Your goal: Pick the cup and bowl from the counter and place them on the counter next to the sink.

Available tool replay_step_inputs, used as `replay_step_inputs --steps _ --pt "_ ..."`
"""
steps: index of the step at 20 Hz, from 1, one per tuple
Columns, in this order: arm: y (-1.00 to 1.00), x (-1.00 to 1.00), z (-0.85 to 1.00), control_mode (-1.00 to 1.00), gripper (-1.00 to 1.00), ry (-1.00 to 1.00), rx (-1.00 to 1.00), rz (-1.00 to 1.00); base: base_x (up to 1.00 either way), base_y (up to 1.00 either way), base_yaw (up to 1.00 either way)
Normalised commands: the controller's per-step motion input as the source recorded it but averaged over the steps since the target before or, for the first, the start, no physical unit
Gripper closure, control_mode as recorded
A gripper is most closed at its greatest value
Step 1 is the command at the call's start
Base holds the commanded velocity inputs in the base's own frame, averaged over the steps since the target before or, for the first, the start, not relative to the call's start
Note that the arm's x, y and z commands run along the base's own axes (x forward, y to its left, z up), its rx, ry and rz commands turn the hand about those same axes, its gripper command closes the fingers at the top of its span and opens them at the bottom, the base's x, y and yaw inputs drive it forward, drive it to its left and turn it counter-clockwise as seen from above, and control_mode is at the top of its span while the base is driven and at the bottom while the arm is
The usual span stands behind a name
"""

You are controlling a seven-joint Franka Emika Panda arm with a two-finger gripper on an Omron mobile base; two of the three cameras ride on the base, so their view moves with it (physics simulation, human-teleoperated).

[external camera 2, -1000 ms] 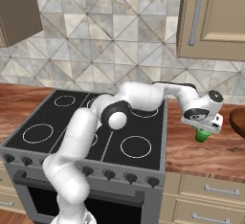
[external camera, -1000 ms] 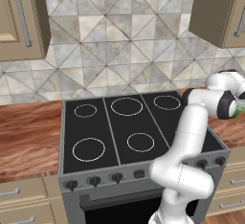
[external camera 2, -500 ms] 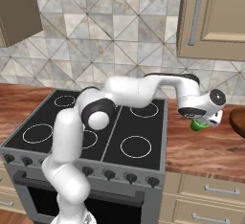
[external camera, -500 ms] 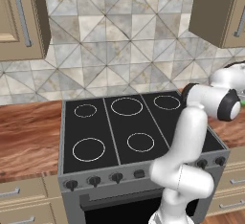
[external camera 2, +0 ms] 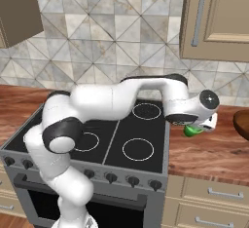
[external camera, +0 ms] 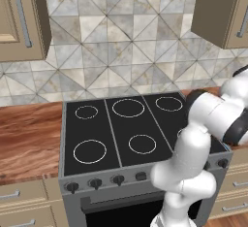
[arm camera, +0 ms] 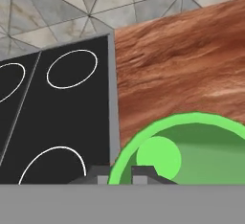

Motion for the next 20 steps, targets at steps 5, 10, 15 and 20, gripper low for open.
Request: replay_step_inputs --steps 5,10,15,20 --pt "0.94 -0.75 0.27 -1.0 1.0 0.0 -0.12 -0.02 0.0 0.0 0.0" --pt "0.9 -0.56 0.35 -1.0 1.0 0.0 -0.1 -0.01 0.0 0.0 0.0" --pt "0.71 0.0 0.72 -1.0 1.0 0.0 -0.19 -0.06 0.0 0.0 0.0" --pt "0.75 -0.06 0.55 -1.0 1.0 0.02 -0.07 -0.05 0.0 0.0 0.0"
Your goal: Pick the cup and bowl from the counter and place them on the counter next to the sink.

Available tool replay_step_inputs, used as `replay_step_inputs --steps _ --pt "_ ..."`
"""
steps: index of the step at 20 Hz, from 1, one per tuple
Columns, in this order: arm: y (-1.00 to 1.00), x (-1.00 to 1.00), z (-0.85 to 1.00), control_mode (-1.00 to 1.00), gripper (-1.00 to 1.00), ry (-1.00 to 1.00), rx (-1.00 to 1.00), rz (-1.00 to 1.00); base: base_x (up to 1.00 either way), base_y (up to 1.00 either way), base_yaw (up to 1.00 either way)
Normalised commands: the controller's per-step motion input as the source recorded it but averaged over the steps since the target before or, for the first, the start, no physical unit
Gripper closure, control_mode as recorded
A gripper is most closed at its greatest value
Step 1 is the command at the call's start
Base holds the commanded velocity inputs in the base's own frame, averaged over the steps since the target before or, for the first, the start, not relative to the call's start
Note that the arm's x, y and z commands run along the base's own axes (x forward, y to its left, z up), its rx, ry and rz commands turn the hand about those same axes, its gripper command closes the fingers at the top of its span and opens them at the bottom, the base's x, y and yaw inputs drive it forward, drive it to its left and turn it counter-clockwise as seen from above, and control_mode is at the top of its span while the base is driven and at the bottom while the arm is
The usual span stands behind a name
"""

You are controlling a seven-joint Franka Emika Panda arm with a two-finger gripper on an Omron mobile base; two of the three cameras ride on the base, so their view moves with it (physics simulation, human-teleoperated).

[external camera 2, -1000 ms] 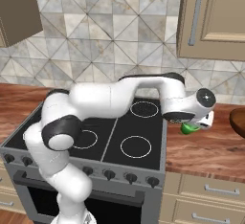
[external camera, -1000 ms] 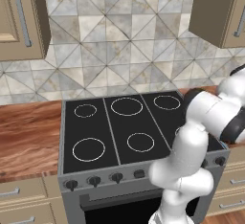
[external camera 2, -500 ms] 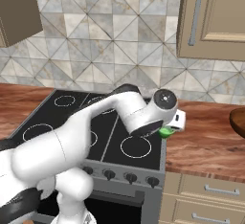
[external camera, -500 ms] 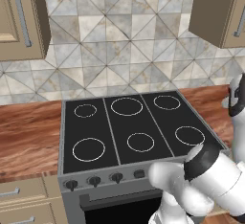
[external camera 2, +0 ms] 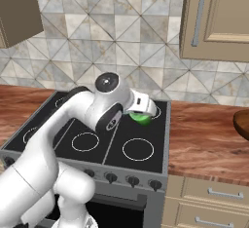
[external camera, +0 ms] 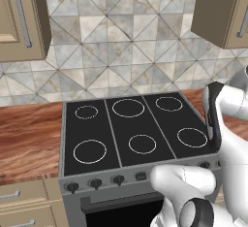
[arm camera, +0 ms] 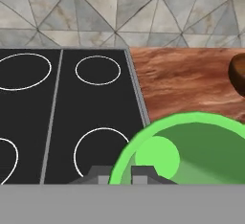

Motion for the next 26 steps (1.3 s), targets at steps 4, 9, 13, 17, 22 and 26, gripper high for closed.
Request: replay_step_inputs --steps 4,9,13,17,22,26 --pt "0.42 -0.24 0.03 -1.0 1.0 0.07 0.01 0.0 0.0 0.0 0.0" --pt "0.14 -0.06 0.15 -1.0 1.0 0.1 0.14 0.0 0.0 0.0 0.0" --pt "0.08 -0.08 0.39 -1.0 1.0 0.2 0.23 0.0 0.0 0.0 0.0" --pt "0.39 -0.1 0.28 -1.0 1.0 0.3 0.07 0.0 0.0 0.0 0.0" --pt "0.6 -0.02 -0.06 -1.0 1.0 0.15 0.0 -0.05 0.0 0.0 0.0" --pt "0.4 -0.06 -0.43 -1.0 1.0 0.0 0.0 -0.04 0.0 0.0 0.0"
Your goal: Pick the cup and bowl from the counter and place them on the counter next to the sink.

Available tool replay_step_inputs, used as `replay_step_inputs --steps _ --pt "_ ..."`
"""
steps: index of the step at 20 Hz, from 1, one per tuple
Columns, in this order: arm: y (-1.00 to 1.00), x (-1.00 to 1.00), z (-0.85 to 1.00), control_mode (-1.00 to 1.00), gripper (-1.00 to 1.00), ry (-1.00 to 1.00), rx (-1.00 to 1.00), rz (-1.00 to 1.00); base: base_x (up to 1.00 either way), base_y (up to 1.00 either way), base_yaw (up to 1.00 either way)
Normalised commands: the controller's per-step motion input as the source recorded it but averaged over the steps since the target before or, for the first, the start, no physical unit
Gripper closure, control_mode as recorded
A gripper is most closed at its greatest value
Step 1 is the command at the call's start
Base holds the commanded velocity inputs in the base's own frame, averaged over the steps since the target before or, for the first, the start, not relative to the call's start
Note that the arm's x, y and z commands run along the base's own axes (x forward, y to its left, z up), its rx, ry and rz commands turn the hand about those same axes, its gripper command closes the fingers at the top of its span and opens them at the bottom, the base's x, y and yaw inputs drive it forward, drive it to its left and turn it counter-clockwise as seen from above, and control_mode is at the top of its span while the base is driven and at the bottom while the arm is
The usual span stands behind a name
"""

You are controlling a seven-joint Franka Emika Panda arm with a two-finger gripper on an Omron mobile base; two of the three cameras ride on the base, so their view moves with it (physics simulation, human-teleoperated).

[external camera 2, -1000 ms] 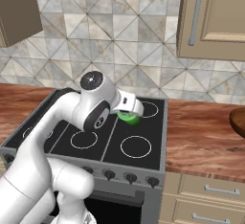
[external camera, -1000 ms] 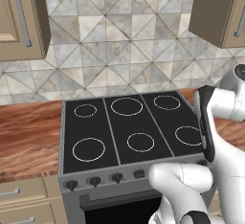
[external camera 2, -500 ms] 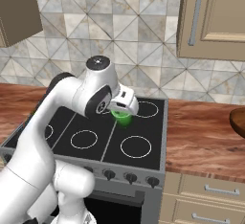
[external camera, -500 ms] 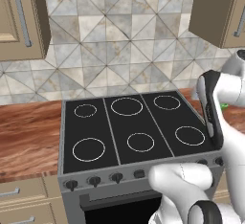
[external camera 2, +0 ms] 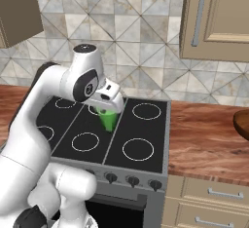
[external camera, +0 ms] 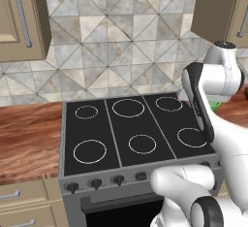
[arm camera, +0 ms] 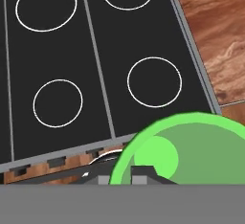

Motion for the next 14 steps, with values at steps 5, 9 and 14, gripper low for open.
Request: replay_step_inputs --steps 5,9,14 --pt "0.28 -0.12 -0.63 -1.0 1.0 0.0 0.01 -0.02 0.0 0.0 0.0" --pt "0.14 -0.09 -0.29 -1.0 1.0 0.0 0.01 -0.01 0.0 0.0 0.0" --pt "0.01 -0.02 0.0 -1.0 1.0 0.01 0.0 0.0 0.0 0.0 0.0"
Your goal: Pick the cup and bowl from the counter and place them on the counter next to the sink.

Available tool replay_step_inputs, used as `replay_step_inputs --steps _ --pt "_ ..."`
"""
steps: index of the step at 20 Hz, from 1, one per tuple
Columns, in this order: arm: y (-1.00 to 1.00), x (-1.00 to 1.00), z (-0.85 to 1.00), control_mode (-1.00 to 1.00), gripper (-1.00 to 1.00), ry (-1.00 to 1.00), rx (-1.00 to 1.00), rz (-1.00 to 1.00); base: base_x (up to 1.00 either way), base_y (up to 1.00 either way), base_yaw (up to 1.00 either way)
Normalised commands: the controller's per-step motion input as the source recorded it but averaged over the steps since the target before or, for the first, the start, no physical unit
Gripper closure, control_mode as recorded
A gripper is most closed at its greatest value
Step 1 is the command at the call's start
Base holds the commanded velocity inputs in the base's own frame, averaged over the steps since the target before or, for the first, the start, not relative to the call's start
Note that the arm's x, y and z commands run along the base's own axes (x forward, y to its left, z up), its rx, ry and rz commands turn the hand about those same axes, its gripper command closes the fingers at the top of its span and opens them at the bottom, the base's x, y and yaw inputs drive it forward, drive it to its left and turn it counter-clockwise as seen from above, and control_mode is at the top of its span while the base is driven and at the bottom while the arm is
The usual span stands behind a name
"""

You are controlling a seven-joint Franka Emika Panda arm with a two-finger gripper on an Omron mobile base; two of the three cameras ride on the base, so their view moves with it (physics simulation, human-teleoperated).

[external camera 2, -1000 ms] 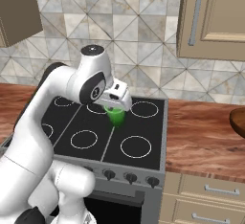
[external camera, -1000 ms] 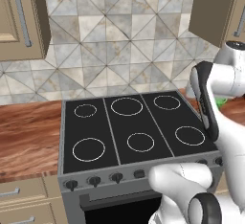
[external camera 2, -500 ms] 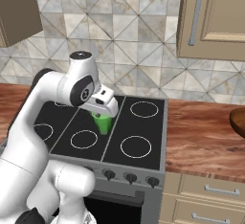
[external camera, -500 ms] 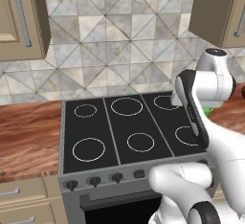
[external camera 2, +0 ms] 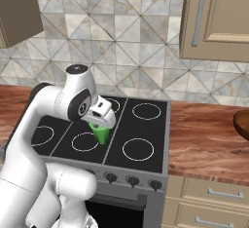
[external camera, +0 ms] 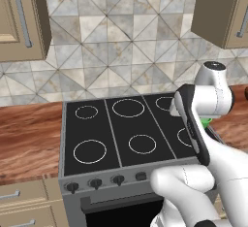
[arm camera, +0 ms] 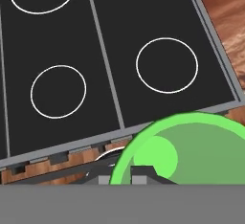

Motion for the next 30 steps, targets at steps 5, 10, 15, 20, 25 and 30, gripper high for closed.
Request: replay_step_inputs --steps 5,10,15,20,25,30 --pt "0.0 0.0 0.0 -1.0 1.0 0.0 0.0 0.0 0.0 0.0 0.0" --pt "0.0 0.0 0.0 1.0 1.0 0.0 0.0 0.0 0.0 0.02 0.0" --pt "0.0 0.0 0.0 1.0 1.0 0.0 0.0 0.0 -0.87 0.03 0.0" --pt "0.0 0.0 0.0 1.0 1.0 0.0 0.0 0.0 -0.77 0.04 -0.01" --pt "0.0 0.0 0.0 1.0 1.0 0.0 0.0 0.0 0.44 -0.24 0.5" --pt "0.0 0.0 0.0 1.0 1.0 0.0 0.0 0.0 0.18 -0.22 0.92"
